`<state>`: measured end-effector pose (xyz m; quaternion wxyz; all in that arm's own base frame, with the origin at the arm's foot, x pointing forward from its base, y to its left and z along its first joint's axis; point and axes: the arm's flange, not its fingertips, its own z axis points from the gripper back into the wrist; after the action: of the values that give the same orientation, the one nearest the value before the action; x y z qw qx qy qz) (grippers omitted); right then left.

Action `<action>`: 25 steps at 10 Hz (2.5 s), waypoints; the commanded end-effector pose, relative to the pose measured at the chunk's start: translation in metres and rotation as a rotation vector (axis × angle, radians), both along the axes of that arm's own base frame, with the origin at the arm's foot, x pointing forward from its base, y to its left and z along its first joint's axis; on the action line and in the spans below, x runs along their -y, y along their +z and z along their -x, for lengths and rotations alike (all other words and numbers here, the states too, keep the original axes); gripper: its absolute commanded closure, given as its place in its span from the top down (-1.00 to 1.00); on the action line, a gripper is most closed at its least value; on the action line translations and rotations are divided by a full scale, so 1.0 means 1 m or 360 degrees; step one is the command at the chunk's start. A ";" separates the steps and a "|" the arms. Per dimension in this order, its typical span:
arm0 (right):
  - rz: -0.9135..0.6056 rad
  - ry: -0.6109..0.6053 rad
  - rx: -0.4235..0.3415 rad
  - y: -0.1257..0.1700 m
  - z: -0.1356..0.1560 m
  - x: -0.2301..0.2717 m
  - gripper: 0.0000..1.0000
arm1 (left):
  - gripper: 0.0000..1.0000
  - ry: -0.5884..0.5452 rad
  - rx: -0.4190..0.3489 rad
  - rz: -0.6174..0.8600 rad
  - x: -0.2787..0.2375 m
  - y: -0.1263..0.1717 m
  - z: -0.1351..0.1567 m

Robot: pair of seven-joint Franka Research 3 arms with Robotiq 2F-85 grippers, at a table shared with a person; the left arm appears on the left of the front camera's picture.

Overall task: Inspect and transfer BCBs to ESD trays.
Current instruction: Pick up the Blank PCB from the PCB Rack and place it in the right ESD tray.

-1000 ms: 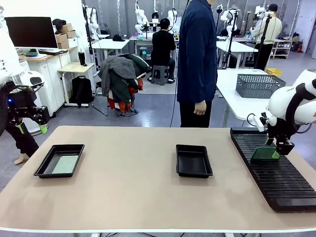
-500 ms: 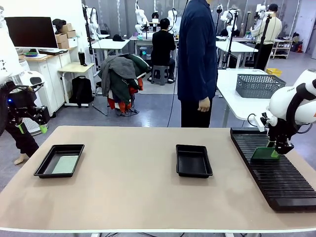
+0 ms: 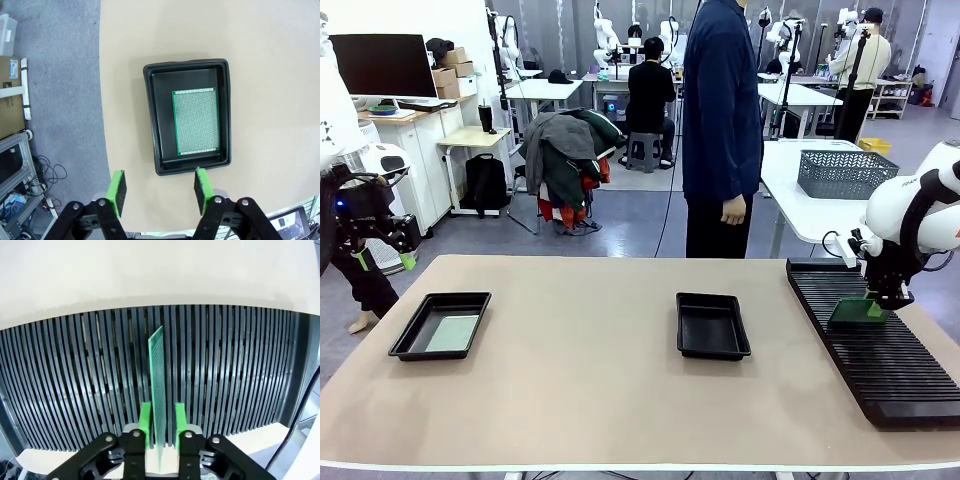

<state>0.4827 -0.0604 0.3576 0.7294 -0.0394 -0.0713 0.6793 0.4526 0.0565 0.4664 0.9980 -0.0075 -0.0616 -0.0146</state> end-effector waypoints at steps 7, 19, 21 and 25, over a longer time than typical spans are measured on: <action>0.0001 0.0019 -0.0039 -0.002 -0.003 0.007 -1.00 | 0.47 0.0001 0.0008 -0.0003 0.000 -0.002 0.002; 0.0053 -0.0040 0.0049 0.090 0.021 0.008 -0.95 | 0.47 0.0001 0.0008 -0.0003 0.000 -0.002 0.002; 0.0133 -0.0059 0.0025 0.151 0.035 0.009 -0.95 | 0.47 0.0001 0.0008 -0.0003 0.000 -0.002 0.002; 0.0160 -0.0080 -0.0005 0.257 0.065 0.005 -0.95 | 0.47 0.0001 0.0008 -0.0003 0.000 -0.002 0.002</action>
<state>0.4122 -0.0708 0.6067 0.7369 -0.0756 -0.0440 0.6703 0.4526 0.0564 0.4662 0.9980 -0.0075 -0.0614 -0.0147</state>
